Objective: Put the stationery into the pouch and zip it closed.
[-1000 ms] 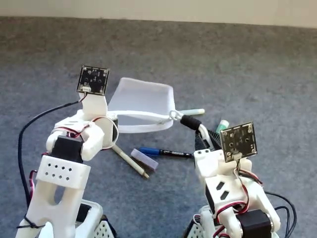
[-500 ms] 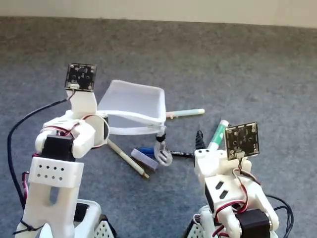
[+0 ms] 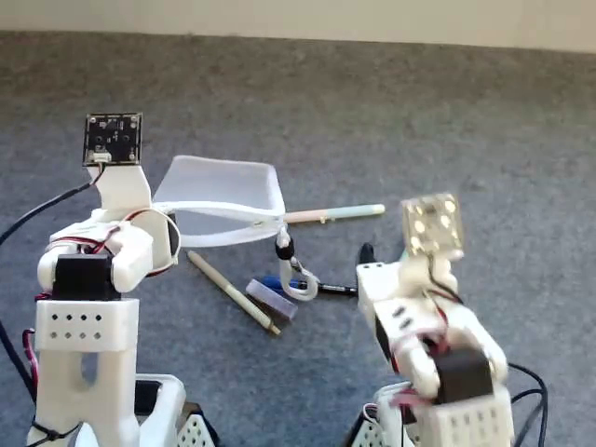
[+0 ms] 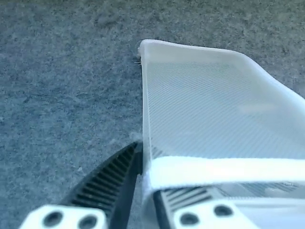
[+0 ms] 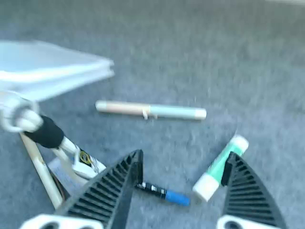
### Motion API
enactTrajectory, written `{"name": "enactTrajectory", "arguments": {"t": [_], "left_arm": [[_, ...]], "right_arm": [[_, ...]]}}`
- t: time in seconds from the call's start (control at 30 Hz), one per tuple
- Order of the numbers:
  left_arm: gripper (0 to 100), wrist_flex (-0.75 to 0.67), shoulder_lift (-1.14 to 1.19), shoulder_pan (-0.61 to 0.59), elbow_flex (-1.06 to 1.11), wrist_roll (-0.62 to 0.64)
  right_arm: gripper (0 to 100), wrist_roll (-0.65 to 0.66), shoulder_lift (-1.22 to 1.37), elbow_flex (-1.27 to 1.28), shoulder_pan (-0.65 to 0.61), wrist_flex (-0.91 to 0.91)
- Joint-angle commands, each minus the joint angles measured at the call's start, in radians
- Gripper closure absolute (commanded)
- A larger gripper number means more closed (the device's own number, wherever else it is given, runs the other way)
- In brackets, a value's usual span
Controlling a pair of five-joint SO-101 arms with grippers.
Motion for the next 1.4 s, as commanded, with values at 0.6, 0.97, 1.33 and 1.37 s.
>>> {"name": "enactTrajectory", "arguments": {"t": [0.6, 0.97, 1.33, 1.37], "left_arm": [[99, 0.014, -0.025, -0.105, -0.061, -0.041], [99, 0.015, -0.025, -0.105, -0.058, -0.041], [99, 0.012, -0.031, -0.105, -0.047, -0.041], [99, 0.012, -0.031, -0.105, -0.045, -0.041]], "right_arm": [[74.2, -0.204, 0.694, -0.147, -0.002, -0.291], [74.2, -0.609, 1.119, -0.478, 0.093, -0.288], [74.2, -0.646, 1.422, -0.736, 0.105, -0.291], [74.2, -0.646, 1.445, -0.762, 0.102, -0.288]]}}
